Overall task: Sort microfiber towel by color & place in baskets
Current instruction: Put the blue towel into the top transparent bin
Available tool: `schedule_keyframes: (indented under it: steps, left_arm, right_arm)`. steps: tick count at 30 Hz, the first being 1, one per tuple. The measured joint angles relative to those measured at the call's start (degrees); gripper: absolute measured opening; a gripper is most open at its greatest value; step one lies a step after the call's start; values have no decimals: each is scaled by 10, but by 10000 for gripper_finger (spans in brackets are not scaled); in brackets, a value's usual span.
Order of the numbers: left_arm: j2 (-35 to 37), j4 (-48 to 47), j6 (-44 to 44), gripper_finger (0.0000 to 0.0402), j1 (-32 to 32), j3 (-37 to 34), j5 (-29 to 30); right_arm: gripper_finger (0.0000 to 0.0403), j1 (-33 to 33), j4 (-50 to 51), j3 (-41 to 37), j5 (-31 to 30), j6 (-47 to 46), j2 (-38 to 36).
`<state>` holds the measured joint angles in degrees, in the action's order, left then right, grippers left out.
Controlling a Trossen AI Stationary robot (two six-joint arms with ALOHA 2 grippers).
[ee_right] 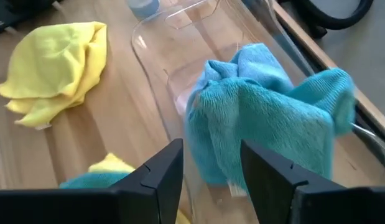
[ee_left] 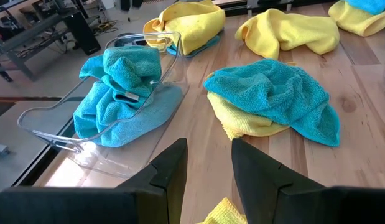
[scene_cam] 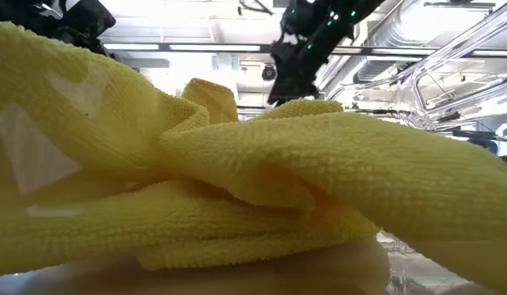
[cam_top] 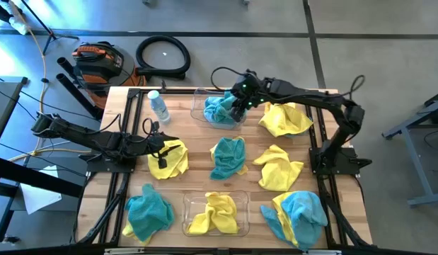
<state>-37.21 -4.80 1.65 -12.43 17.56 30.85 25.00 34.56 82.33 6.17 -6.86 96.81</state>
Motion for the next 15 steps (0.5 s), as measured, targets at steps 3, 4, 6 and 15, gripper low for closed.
schedule_keyframes:
  steps: [3, 4, 6, 15]
  left_arm:
    - [0, 0, 0, 115, 0, 0, 0]
    - [0, 0, -1, 115, 0, 0, 0]
    - [0, -2, -11, 115, 0, 0, 0]
    - [0, -16, -46, 115, 0, 0, 0]
  right_arm:
    - [142, -14, 4, -31, -10, 22, -37]
    - [136, -18, 4, -50, -13, 27, -53]
    - [120, -29, -11, -99, -26, 22, -95]
    - [8, -89, -169, -415, -64, -115, -362]
